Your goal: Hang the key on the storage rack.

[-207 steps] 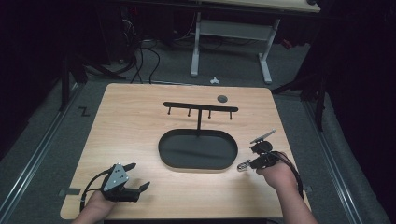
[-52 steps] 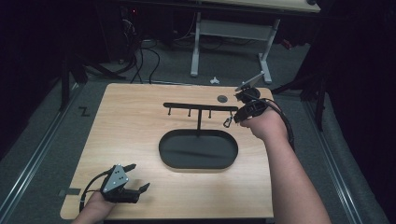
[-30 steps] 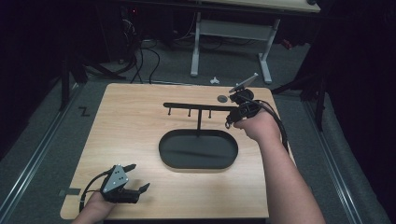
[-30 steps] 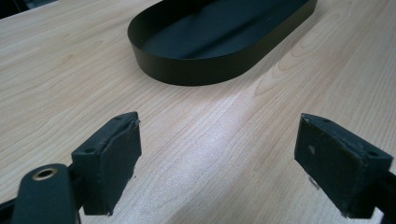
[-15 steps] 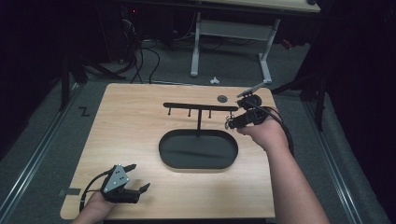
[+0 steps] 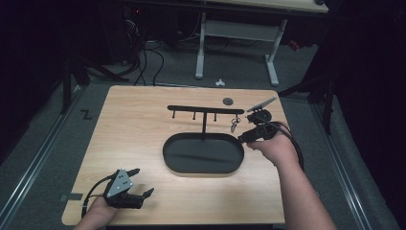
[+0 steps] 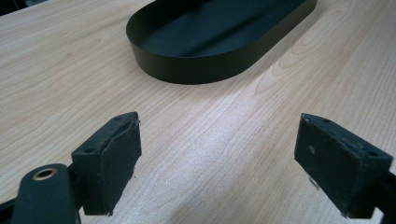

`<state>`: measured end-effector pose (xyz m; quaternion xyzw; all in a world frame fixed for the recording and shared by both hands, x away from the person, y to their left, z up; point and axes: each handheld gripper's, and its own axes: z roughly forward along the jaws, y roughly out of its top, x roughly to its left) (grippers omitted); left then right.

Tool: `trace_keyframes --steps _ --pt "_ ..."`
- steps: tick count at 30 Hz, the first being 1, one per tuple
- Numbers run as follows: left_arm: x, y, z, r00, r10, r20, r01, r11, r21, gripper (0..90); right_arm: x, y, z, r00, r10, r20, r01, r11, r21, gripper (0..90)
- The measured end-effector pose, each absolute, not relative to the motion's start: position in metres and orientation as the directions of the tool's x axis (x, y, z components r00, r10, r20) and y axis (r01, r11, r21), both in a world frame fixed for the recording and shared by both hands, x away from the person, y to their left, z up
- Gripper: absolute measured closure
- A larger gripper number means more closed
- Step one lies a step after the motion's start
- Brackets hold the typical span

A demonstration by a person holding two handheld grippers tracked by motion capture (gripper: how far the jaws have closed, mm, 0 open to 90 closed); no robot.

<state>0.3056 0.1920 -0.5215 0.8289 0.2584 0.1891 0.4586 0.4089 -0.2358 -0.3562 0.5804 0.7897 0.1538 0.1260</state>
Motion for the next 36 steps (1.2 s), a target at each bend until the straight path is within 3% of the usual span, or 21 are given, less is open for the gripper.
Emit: trace_keyframes --steps 24,36 --pt "0.306 0.191 -0.522 0.795 0.602 0.077 0.261 -0.454 0.852 15.2 0.381 -0.259 -0.405 -0.273 0.962 -0.014 0.885 0.256 0.389 21.9" --pt "0.307 0.19 -0.522 0.793 0.604 0.074 0.265 -0.453 0.851 15.2 0.354 -0.275 -0.447 -0.246 0.969 0.008 0.864 0.216 0.454 21.0"
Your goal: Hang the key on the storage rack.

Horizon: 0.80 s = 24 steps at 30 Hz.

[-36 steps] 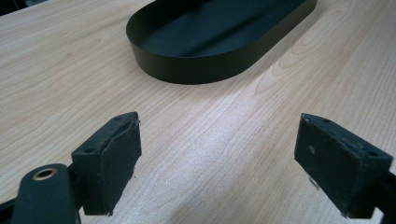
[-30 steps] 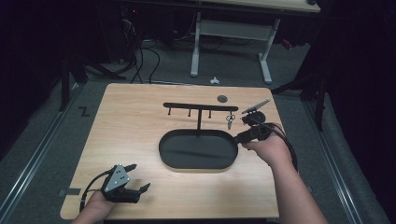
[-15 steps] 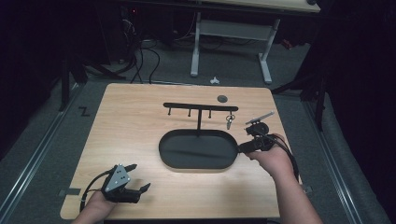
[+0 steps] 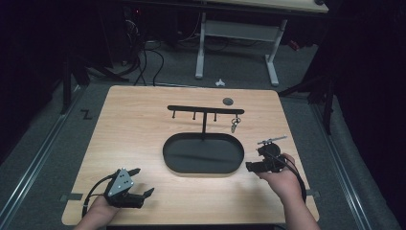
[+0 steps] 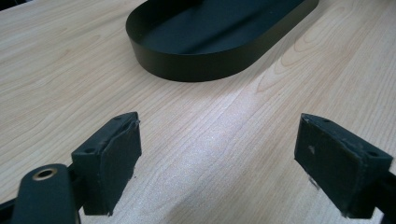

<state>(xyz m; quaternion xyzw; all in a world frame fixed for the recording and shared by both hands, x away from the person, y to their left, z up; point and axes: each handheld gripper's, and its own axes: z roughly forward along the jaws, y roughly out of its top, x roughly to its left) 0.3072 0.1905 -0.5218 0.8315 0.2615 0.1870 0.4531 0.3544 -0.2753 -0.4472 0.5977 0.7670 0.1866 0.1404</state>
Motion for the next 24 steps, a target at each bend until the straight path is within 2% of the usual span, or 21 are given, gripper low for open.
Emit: trace_keyframes --steps 6,12,18,21,23,24 --pt "0.308 0.19 -0.522 0.792 0.606 0.068 0.273 -0.452 0.849 15.2 0.342 -0.278 -0.467 -0.236 0.972 0.014 0.846 0.198 0.495 20.3" --pt "0.31 0.191 -0.522 0.79 0.61 0.058 0.282 -0.447 0.849 15.2 0.319 -0.279 -0.494 -0.23 0.973 0.003 0.791 0.186 0.582 19.9" --pt "0.309 0.19 -0.522 0.788 0.613 0.065 0.28 -0.451 0.848 15.2 0.301 -0.281 -0.506 -0.218 0.975 0.033 0.754 0.147 0.64 21.1" --pt "0.309 0.191 -0.522 0.781 0.621 0.065 0.283 -0.445 0.85 15.2 0.282 -0.281 -0.516 -0.203 0.978 0.044 0.694 0.111 0.711 22.7" --pt "0.309 0.19 -0.522 0.777 0.626 0.064 0.287 -0.444 0.849 15.2 0.273 -0.282 -0.521 -0.227 0.973 0.05 0.674 0.12 0.729 27.4" --pt "0.309 0.19 -0.522 0.777 0.626 0.066 0.287 -0.445 0.848 15.2 0.271 -0.283 -0.518 -0.254 0.965 0.065 0.675 0.129 0.726 26.7"
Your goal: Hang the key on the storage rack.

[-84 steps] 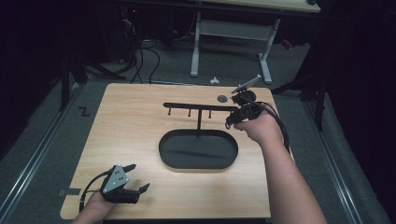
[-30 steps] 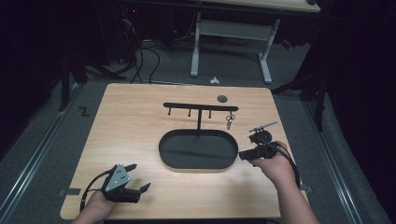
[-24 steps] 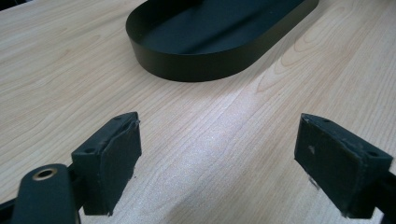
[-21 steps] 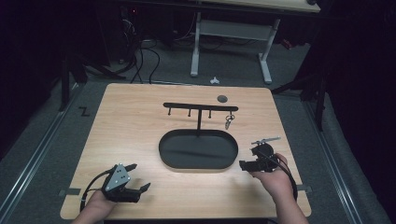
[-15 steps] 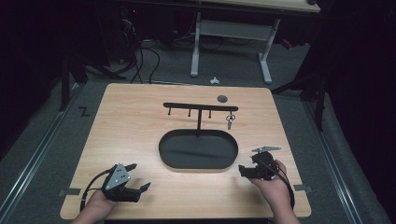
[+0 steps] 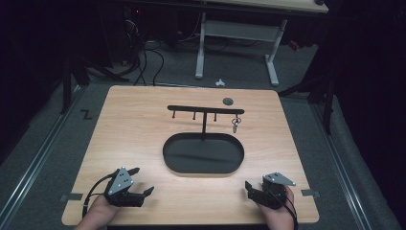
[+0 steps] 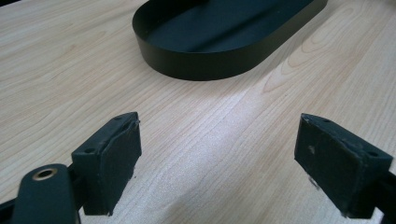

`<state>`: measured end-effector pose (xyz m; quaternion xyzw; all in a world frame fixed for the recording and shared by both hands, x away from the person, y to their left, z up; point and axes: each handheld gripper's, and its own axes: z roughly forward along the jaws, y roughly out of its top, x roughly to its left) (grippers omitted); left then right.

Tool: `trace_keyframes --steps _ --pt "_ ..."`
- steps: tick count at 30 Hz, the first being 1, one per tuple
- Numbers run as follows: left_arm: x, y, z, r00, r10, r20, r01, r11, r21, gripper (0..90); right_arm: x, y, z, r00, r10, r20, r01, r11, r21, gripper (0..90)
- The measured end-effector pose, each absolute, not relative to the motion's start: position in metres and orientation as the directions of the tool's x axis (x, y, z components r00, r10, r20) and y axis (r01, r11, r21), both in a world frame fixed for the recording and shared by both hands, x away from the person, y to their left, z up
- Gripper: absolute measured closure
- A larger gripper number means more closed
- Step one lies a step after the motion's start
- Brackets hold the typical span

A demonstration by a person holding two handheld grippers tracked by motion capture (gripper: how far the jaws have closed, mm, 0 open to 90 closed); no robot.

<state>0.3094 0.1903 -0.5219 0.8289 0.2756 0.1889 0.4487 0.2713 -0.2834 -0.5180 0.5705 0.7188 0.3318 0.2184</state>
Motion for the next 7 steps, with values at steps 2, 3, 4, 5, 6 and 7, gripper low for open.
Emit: trace_keyframes --steps 2,3,4,5,6,7 --pt "0.309 0.19 -0.522 0.779 0.623 0.068 0.283 -0.447 0.849 15.2 0.267 -0.287 -0.513 -0.249 0.968 0.02 0.638 0.149 0.756 26.7" --pt "0.309 0.19 -0.522 0.781 0.621 0.072 0.279 -0.449 0.849 15.2 0.266 -0.29 -0.512 -0.238 0.971 0.0 0.628 0.153 0.763 26.7" --pt "0.308 0.19 -0.522 0.782 0.62 0.073 0.278 -0.45 0.849 15.2 0.265 -0.292 -0.513 -0.22 0.975 0.007 0.63 0.137 0.765 26.6" --pt "0.308 0.19 -0.522 0.783 0.617 0.075 0.276 -0.453 0.848 15.2 0.265 -0.294 -0.514 -0.212 0.977 0.025 0.634 0.119 0.764 26.3" --pt "0.308 0.19 -0.522 0.784 0.616 0.076 0.275 -0.455 0.847 15.2 0.265 -0.295 -0.515 -0.203 0.978 0.041 0.64 0.101 0.762 26.1" --pt "0.308 0.19 -0.522 0.785 0.615 0.075 0.275 -0.454 0.847 15.2 0.266 -0.295 -0.516 -0.202 0.979 0.034 0.642 0.106 0.76 25.9"
